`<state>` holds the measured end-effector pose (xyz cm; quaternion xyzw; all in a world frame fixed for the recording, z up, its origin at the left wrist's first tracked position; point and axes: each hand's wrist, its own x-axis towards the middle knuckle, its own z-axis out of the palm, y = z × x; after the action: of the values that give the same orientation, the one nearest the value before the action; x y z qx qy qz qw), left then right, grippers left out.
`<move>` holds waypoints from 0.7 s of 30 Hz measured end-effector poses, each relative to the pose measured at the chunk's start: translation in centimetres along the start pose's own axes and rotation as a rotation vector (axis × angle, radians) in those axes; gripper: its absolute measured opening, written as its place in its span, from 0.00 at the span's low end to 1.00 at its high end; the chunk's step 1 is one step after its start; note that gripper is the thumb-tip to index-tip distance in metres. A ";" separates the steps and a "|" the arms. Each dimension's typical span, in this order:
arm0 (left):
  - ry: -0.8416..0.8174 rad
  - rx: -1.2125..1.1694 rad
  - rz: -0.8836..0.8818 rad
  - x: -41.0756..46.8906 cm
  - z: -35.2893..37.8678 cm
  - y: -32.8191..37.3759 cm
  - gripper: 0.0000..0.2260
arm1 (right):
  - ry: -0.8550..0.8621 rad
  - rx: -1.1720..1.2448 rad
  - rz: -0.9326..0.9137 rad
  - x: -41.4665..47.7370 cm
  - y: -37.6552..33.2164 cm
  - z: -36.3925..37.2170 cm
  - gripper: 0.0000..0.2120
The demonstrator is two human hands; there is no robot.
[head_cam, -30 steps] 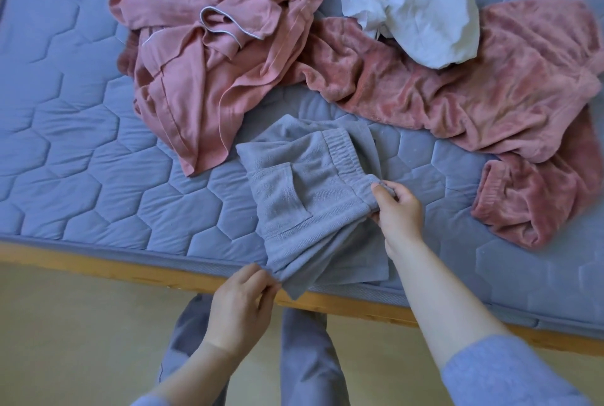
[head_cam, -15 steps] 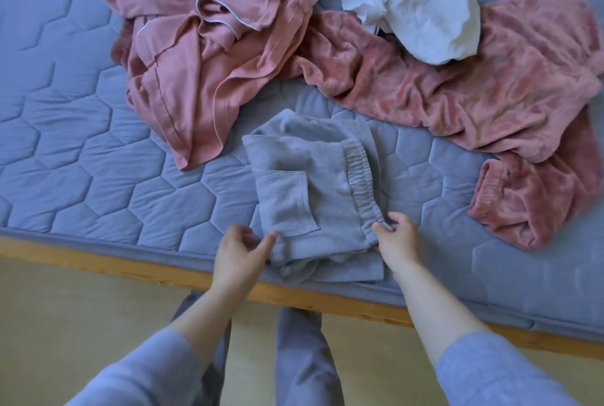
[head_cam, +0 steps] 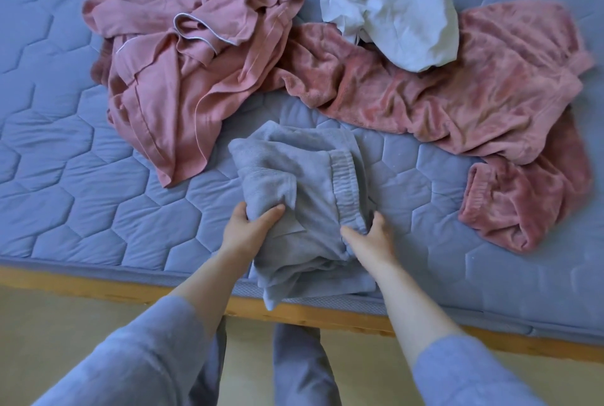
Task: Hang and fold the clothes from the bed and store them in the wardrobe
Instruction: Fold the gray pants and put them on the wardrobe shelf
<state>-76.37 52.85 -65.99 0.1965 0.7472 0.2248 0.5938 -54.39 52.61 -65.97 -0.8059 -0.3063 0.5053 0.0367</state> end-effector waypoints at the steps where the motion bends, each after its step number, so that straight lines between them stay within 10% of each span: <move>1: -0.040 -0.047 -0.039 0.1 -0.2 0.3 0.22 | -0.018 0.060 0.005 0.3 -0.6 0.0 0.40; 7: -0.103 -0.063 -0.016 0.1 -1.9 2.5 0.26 | -0.297 0.216 0.077 0.8 -2.5 -1.8 0.21; 21: -0.186 -0.018 0.334 -10.1 -4.6 17.7 0.16 | 0.072 0.327 -0.447 -13.8 -12.7 -13.8 0.09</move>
<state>-78.21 61.24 -46.99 0.3325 0.6439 0.3079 0.6165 -52.83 58.97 -43.65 -0.7192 -0.3895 0.4983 0.2875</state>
